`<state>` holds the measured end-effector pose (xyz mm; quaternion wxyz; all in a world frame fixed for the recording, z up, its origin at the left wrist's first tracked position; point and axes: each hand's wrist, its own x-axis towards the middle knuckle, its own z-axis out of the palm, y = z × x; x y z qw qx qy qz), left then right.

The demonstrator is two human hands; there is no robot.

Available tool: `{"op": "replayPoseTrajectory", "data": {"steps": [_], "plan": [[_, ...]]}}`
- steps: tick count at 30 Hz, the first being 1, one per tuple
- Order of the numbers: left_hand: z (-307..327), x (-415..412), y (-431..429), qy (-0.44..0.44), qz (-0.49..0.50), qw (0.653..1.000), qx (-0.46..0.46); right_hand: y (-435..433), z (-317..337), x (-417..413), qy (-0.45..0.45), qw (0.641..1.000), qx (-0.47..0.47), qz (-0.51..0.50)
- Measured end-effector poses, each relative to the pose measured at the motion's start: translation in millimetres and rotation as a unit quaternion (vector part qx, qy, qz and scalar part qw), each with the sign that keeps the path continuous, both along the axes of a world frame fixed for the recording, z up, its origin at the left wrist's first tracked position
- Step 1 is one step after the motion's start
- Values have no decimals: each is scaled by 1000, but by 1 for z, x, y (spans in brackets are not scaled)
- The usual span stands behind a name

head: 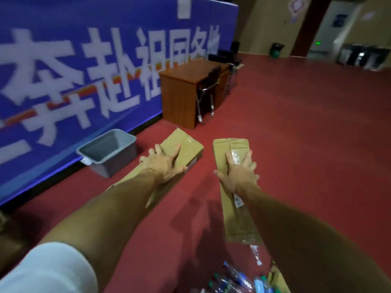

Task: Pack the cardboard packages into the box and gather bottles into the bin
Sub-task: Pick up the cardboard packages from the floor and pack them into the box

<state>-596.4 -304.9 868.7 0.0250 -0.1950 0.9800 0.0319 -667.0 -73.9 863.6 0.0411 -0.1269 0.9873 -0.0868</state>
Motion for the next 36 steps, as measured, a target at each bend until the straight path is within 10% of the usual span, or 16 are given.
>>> {"op": "replayPoseTrajectory", "data": {"steps": [18, 36], "plan": [[-16, 334, -408, -26, 311, 950, -13, -517, -12, 225, -55, 941, -19, 334], [-42, 408, -592, -50, 505, 861, 23, -801, -44, 247, -76, 829, 27, 553]]}}
